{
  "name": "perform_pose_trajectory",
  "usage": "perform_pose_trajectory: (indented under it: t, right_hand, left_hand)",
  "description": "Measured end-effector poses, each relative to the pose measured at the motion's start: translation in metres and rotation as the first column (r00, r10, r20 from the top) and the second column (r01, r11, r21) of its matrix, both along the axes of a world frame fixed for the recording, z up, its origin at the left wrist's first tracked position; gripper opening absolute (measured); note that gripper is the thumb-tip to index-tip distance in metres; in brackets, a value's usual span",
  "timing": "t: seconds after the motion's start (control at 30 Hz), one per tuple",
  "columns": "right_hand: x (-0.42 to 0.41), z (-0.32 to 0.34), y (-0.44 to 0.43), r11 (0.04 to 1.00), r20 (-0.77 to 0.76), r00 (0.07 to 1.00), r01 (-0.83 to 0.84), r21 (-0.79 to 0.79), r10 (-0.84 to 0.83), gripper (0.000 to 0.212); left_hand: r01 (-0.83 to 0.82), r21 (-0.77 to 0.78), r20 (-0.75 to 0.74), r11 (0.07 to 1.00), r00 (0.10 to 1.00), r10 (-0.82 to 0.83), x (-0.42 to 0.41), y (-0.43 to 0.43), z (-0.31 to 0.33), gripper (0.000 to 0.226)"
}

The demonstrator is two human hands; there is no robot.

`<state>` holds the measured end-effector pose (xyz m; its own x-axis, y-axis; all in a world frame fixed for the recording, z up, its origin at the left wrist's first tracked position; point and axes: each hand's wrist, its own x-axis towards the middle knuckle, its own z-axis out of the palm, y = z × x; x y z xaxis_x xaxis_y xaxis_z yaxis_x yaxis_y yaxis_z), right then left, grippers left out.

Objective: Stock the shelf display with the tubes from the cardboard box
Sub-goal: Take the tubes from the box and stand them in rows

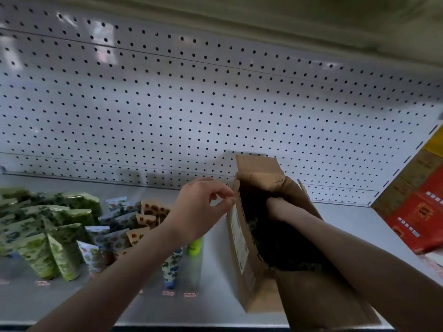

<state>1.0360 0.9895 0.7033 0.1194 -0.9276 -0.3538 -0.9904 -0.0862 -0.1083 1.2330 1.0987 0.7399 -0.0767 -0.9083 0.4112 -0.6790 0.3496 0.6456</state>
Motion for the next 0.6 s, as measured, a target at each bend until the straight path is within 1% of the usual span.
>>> perform_pose_trajectory:
  t: [0.07,0.1,0.13,0.17,0.2,0.23,0.3,0.37,0.47,0.53,0.6]
  right_hand:
    - [-0.002,0.016,0.005,0.999,0.007,1.000,-0.014,-0.043,0.014,0.022]
    - [-0.004,0.027,0.008,0.998,0.047,0.999,-0.007,-0.062,0.010,0.015]
    - [-0.006,0.038,0.013,0.998,0.158,0.987,0.023,-0.058,-0.013,0.008]
    - [-0.007,0.050,0.019,0.998,0.307,0.950,0.061,-0.020,-0.051,0.008]
    - [-0.009,0.062,0.028,0.996,0.471,0.878,0.084,0.032,-0.089,0.008]
    - [-0.011,0.075,0.037,0.995,0.612,0.784,0.083,0.057,-0.101,0.009]
    - [-0.015,0.099,0.058,0.998,0.760,0.648,0.059,0.010,-0.046,0.009]
    - [-0.012,0.116,0.076,0.998,0.837,0.547,0.033,-0.049,0.023,0.014]
    - [0.002,0.129,0.096,0.996,0.906,0.416,0.000,-0.092,0.084,0.023]
    - [0.018,0.131,0.107,0.993,0.927,0.356,-0.041,-0.107,0.115,0.025]
    - [0.035,0.129,0.114,0.989,0.939,0.314,-0.068,-0.129,0.144,0.021]
  left_hand:
    - [0.012,0.002,0.002,1.000,1.000,-0.012,0.001,0.000,0.002,0.005]
    - [0.025,0.006,0.002,1.000,1.000,-0.025,0.001,0.000,0.004,0.008]
    - [0.040,0.013,0.007,0.999,0.999,-0.040,0.001,0.000,0.005,0.009]
    - [0.052,0.016,0.012,0.998,0.999,-0.053,0.000,0.000,0.006,0.009]
    - [0.058,0.015,0.009,0.998,0.998,-0.059,0.000,-0.001,0.006,0.008]
    - [0.060,0.013,-0.017,0.998,0.998,-0.060,0.000,-0.001,0.007,0.007]
    - [0.073,0.025,-0.119,0.997,0.990,-0.070,0.001,0.000,0.010,0.008]
    - [0.124,0.046,-0.198,0.991,0.974,-0.112,0.006,0.003,0.016,0.012]
    - [0.241,0.032,-0.243,0.970,0.943,-0.226,0.011,0.007,0.028,0.021]
    - [0.298,0.012,-0.250,0.955,0.925,-0.285,0.016,0.013,0.036,0.022]
    - [0.337,0.008,-0.297,0.942,0.900,-0.319,0.024,0.020,0.041,0.021]
